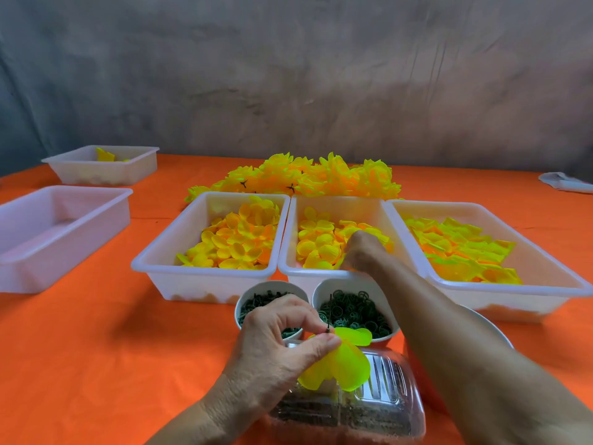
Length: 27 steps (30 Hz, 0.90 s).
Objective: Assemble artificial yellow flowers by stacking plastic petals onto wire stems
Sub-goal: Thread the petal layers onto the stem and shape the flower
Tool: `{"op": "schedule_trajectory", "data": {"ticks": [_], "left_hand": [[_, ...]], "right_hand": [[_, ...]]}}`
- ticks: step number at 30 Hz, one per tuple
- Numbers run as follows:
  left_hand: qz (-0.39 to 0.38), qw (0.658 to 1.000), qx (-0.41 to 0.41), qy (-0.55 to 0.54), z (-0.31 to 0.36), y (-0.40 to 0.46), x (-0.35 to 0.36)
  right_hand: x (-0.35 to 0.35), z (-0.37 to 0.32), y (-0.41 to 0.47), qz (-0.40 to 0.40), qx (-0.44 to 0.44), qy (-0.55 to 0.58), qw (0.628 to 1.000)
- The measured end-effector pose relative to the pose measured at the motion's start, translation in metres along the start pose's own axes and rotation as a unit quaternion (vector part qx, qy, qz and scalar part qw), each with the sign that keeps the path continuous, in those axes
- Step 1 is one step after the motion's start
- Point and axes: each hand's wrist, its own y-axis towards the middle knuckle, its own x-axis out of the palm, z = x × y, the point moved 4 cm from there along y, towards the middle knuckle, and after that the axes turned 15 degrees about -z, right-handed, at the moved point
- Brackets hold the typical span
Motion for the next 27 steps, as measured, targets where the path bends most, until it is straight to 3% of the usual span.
{"op": "schedule_trajectory", "data": {"ticks": [3, 6, 8, 21, 27], "left_hand": [[0.003, 1.0, -0.004, -0.009, -0.001, -0.001, 0.0], [0.001, 1.0, -0.005, -0.016, 0.001, -0.002, 0.001], [0.003, 1.0, -0.005, -0.015, 0.002, -0.002, 0.0], [0.011, 1.0, -0.016, -0.003, 0.003, -0.004, 0.0], [0.015, 0.999, -0.03, 0.005, 0.006, -0.006, 0.0]], "right_hand": [[0.0, 0.007, -0.001, -0.01, -0.024, 0.143, 0.989], [-0.003, 0.019, -0.01, -0.011, -0.07, 0.39, 0.918], [-0.006, 0.024, -0.015, -0.013, -0.097, 0.482, 0.871], [-0.023, -0.003, -0.094, -0.089, -0.297, 0.547, 0.778], [-0.031, -0.005, -0.138, -0.132, -0.313, 0.583, 0.738]]}}
